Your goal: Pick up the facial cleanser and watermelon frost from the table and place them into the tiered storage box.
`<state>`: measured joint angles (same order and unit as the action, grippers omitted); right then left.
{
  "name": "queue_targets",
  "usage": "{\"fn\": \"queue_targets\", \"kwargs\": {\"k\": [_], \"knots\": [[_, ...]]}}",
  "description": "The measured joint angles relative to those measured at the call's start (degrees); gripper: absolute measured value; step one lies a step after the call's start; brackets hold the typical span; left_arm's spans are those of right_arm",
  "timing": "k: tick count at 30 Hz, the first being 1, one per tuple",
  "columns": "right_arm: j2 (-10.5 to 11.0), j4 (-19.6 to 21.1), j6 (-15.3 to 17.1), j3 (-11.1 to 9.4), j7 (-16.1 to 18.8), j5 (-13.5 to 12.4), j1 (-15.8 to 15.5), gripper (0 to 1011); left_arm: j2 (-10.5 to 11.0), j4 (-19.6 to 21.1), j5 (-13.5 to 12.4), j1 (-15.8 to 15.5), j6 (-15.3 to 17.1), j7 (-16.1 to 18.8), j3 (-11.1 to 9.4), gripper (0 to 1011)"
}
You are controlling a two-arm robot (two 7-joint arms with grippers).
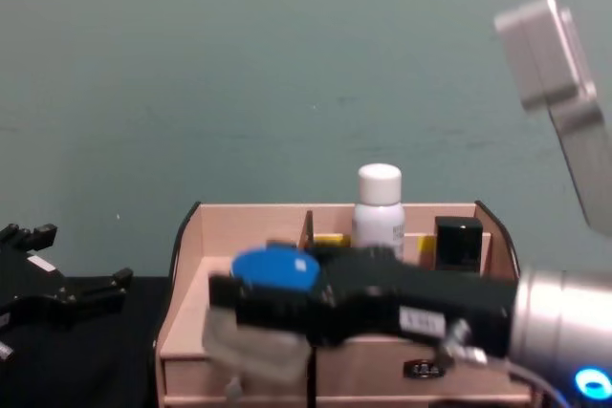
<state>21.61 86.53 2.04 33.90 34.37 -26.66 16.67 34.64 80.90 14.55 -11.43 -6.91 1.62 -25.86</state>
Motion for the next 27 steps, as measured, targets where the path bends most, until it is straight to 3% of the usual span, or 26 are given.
{"fn": "queue_targets", "kwargs": {"k": [9, 27], "knots": [[-4.16, -4.16, -0.65, 0.13, -1.69, -0.56, 5.55, 733, 0.00, 0.00, 0.00, 0.00, 0.00, 0.00, 0.00, 1010], [-8.33, -13.39, -0.13, 1.72, -3.47, 2.61, 11.44, 733, 0.00, 0.00, 0.00, 0.00, 0.00, 0.00, 0.00, 1010]]}}
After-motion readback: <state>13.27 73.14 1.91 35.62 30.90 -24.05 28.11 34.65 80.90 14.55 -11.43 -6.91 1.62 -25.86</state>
